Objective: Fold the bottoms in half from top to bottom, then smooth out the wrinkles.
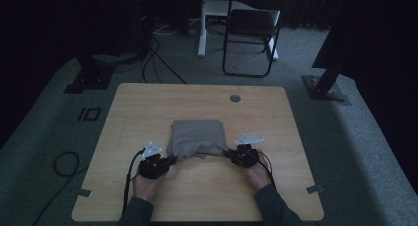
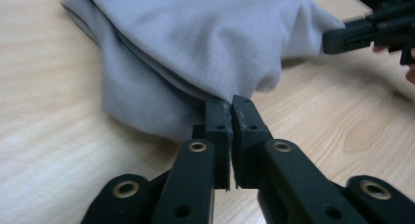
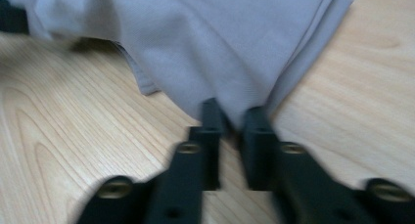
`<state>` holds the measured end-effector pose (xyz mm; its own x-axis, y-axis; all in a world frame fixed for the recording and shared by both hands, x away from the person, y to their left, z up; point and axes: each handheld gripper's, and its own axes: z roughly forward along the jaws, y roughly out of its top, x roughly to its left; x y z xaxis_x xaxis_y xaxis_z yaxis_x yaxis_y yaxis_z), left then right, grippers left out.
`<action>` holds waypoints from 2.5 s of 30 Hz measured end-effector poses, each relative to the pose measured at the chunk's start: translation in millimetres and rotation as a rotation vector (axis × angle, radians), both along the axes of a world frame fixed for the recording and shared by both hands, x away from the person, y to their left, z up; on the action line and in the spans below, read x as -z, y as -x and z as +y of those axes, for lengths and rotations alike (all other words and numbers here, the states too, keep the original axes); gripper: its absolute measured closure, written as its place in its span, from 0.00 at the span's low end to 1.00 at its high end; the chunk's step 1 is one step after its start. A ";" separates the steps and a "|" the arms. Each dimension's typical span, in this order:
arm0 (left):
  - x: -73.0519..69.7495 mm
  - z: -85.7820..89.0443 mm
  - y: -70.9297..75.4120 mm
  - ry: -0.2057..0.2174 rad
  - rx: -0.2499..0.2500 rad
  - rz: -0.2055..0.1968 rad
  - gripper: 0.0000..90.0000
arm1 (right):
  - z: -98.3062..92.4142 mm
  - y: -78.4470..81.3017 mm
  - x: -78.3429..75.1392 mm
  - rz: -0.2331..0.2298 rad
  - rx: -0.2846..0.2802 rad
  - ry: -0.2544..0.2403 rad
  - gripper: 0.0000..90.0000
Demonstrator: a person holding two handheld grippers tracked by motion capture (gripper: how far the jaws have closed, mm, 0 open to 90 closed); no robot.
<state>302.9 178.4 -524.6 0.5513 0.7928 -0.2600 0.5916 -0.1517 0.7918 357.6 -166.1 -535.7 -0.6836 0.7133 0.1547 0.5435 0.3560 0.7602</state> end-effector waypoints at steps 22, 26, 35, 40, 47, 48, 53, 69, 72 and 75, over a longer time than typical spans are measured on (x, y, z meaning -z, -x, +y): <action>-31.1 -29.4 -19.5 -0.152 -0.006 -0.140 0.57 | 20.1 -5.8 -23.0 -0.052 0.002 -0.024 0.51; -18.3 -42.4 -34.1 -0.233 0.002 -0.097 0.55 | 45.0 -14.7 -20.5 -0.039 -0.034 -0.009 0.47; 5.0 -34.5 -30.1 -0.251 0.033 -0.015 0.55 | 60.7 -17.9 -4.9 0.014 -0.059 0.031 0.44; 13.5 -29.7 -26.2 -0.248 0.032 -0.001 0.54 | 61.3 -15.8 -0.9 0.014 -0.071 0.052 0.43; 17.2 -36.0 -37.3 -0.251 0.007 -0.005 0.54 | 56.7 -23.4 4.2 0.028 -0.044 0.048 0.43; 17.8 -37.4 -39.3 -0.250 0.003 -0.003 0.54 | 55.5 -25.1 4.7 0.025 -0.041 0.048 0.43; 20.1 -43.3 -50.4 -0.249 -0.014 0.000 0.54 | 50.1 -34.4 6.6 0.029 -0.023 0.062 0.44; 25.8 -45.1 -67.5 -0.242 -0.040 0.009 0.54 | 45.3 -50.2 10.6 0.031 0.001 0.090 0.44; 26.1 -43.8 -70.1 -0.241 -0.045 0.007 0.54 | 45.7 -52.9 11.1 0.028 -0.001 0.091 0.44; 26.5 -43.3 -72.2 -0.231 -0.050 0.008 0.54 | 45.8 -54.9 11.4 0.025 -0.001 0.092 0.44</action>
<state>375.1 135.0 -551.1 0.5089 0.8578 -0.0727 0.6090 -0.2990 0.7347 412.6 -120.3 -547.1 -0.6806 0.7249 0.1060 0.5620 0.4238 0.7103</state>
